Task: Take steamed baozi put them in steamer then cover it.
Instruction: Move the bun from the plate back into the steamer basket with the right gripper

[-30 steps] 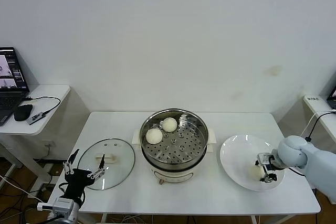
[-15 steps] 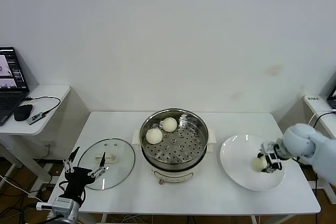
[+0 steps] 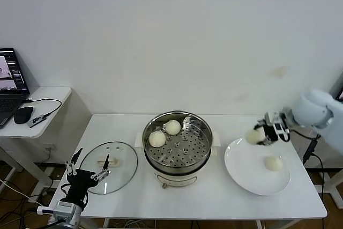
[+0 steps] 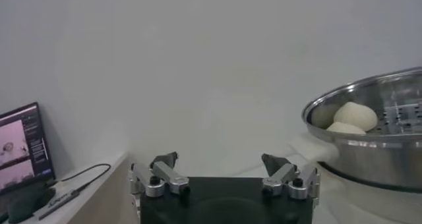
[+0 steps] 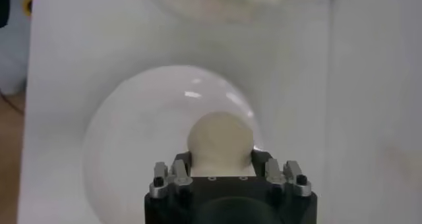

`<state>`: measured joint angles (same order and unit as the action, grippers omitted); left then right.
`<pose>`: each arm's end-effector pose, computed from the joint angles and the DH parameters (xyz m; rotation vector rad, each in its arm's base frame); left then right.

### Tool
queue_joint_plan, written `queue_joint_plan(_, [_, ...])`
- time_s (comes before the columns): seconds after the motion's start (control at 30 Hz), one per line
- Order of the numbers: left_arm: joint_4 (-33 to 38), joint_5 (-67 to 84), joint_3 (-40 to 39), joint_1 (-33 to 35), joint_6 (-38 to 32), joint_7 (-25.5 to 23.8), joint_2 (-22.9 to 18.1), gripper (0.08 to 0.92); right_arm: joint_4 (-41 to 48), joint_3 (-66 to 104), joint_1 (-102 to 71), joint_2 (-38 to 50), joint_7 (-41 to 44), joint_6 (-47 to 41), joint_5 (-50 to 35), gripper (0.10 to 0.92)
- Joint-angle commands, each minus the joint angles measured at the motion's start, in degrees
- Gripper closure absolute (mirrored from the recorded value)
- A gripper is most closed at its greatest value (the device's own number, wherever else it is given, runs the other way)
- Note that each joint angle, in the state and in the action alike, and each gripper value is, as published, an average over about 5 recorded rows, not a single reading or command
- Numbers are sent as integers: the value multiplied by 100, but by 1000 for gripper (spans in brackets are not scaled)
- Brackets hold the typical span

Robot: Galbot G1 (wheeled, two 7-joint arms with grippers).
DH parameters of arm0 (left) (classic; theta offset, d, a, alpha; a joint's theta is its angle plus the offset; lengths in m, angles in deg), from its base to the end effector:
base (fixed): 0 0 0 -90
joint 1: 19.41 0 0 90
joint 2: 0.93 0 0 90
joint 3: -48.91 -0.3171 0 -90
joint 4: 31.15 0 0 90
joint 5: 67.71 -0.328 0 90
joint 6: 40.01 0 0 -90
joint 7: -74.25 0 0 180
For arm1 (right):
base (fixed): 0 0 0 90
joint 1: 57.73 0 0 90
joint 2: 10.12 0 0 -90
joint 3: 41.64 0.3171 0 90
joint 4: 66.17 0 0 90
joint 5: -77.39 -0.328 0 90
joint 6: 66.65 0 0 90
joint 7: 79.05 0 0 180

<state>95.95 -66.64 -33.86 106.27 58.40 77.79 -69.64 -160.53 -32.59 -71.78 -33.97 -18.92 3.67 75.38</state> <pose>0.1530 0.0740 -0.2319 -0.0499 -3.0039 -0.5545 0.4137 -0.1366 -0.0505 1.1715 -1.5627 1.5275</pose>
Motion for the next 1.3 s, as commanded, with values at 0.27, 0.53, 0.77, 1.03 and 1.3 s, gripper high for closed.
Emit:
queue_joint_plan(0.27, [119, 11, 142, 112, -21, -4, -49, 177, -157, -2002, 2629, -2059, -689, 182, -1291, 448])
queue_joint_plan(0.53, [177, -6, 195, 132, -5, 0, -129, 177, -8, -2157, 1839, -2849, -1030, 698, -1187, 450])
queue_joint_plan(0.77, [177, 3, 271, 137, -6, 0, -225, 177, 359, -2435, 1538, -3309, -1019, 1641, -216, 456])
queue_joint_plan(1.03, [126, -17, 237, 128, -17, 6, -341, 177, 528, -2592, 1362, -3717, -1057, 2210, 463, 454])
queue_joint_plan(1.3, [95, -8, 234, 125, -42, 8, -368, 177, 622, -2663, 1249, -4010, -1061, 2532, 692, 456])
